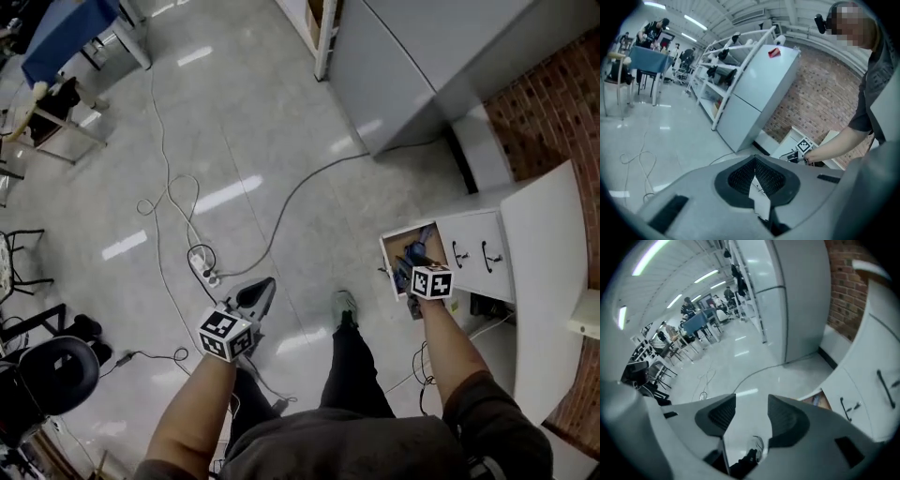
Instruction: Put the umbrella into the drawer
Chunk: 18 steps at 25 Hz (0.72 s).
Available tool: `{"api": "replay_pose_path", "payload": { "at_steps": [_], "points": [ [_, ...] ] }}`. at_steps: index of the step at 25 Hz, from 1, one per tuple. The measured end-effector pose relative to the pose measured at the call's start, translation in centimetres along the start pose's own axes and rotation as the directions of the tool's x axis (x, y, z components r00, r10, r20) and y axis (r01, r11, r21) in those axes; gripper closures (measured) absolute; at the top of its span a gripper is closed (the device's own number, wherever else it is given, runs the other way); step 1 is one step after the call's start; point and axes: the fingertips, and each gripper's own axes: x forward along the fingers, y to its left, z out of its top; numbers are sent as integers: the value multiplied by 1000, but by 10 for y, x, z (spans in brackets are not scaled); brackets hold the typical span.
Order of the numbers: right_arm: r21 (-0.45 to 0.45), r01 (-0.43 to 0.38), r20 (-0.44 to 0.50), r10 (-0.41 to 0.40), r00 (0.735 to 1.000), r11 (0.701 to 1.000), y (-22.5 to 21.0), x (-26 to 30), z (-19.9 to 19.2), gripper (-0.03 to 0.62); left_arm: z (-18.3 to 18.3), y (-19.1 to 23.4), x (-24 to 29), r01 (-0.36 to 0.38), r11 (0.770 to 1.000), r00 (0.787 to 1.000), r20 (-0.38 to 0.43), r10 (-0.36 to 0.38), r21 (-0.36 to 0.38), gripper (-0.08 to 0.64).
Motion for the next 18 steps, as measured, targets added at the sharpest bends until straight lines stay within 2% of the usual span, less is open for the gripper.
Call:
{"api": "replay_pose_path", "payload": {
  "at_steps": [4,6,9,11,14,18],
  "points": [
    [-152,-81,100,97,990,985,94,-42,85,405,43,8,-80,-69,998,992,107,69,-1,560],
    [-222,-124,146,159,976,967,148,-65,120,417,64,11,-124,-100,995,979,174,103,-29,560],
    [-316,-187,190,256,948,930,228,-110,150,438,95,-1,-192,-118,989,954,265,137,-85,560],
    [-380,-228,211,324,922,896,280,-140,166,452,112,-8,-233,-141,987,939,306,159,-78,560],
    [-474,-284,228,428,874,834,356,-181,183,472,130,-15,-289,-189,982,917,355,181,-12,560],
    [-607,-353,210,572,793,712,458,-228,203,497,163,-28,-357,-255,965,873,443,204,58,560]
  ]
}}
